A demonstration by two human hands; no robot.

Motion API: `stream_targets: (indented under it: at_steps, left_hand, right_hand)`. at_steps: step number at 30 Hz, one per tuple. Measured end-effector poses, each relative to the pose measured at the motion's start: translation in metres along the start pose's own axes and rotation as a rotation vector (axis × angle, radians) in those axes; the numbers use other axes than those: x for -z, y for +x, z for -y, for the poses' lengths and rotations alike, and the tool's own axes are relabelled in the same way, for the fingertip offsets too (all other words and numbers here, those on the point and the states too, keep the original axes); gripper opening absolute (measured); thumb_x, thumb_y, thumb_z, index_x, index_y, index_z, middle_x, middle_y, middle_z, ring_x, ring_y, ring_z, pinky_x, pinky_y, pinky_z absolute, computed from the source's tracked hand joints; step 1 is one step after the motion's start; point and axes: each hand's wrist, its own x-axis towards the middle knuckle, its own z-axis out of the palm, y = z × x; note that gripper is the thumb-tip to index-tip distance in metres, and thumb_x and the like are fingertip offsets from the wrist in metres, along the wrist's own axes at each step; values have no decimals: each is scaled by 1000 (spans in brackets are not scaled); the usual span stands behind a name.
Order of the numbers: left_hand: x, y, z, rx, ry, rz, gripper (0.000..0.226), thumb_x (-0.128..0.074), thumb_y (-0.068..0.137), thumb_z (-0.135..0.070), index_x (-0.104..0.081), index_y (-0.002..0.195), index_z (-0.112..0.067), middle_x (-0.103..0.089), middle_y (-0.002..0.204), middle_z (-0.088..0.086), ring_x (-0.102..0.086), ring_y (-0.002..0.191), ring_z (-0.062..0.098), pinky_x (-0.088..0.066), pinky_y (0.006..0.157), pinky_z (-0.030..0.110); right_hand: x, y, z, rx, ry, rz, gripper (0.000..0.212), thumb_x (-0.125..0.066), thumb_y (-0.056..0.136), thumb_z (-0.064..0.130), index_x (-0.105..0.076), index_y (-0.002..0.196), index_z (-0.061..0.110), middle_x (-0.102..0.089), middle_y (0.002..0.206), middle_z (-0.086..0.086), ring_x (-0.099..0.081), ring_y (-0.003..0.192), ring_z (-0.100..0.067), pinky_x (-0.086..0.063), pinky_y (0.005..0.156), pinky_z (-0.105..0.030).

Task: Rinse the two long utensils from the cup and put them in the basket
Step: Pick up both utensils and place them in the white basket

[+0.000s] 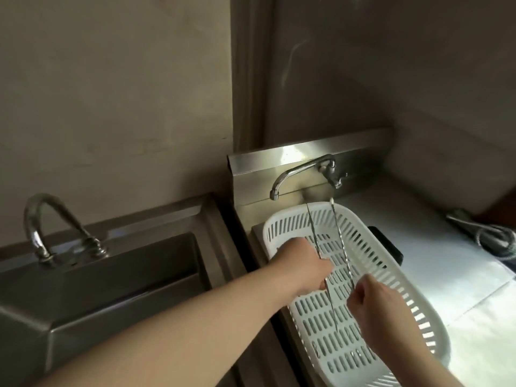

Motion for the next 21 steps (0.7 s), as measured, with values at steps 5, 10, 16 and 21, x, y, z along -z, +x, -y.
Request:
stream_targets:
  at_steps: [5, 10, 16, 21]
  left_hand:
    - [-30, 20, 1, 82, 76, 67, 25, -56, 82, -10, -46, 103, -17, -65, 89, 10, -71, 78, 23, -58, 64, 33]
    - [-52, 33, 6, 47, 452, 103, 33, -54, 82, 5, -58, 109, -12, -61, 101, 9, -65, 84, 28, -58, 70, 37]
    - [-64, 39, 17, -28, 656, 109, 28, -52, 83, 9, -58, 109, -1, -58, 103, 16, -59, 84, 29, -49, 65, 34]
    - [-70, 38, 20, -11, 749, 158, 31, -51, 81, 12, -58, 110, 1, -59, 105, 19, -61, 92, 32, -51, 68, 37]
  right_hand:
    - [-29, 13, -27, -82, -91, 134, 35, -55, 89, 11, -38, 61, 23, -50, 54, 8, -44, 44, -2, -27, 38, -15]
    - [-45, 20, -42, -125, -155, 229, 31, -54, 89, 10, -42, 64, 24, -53, 61, 9, -48, 49, 0, -29, 38, -15]
    - [-51, 27, -46, -145, -186, 247, 32, -49, 91, 9, -43, 65, 25, -52, 62, 10, -46, 48, 2, -30, 36, -13]
    - [-56, 31, -52, -144, -187, 263, 36, -50, 91, 7, -38, 63, 26, -47, 62, 12, -44, 48, 3, -31, 36, -12]
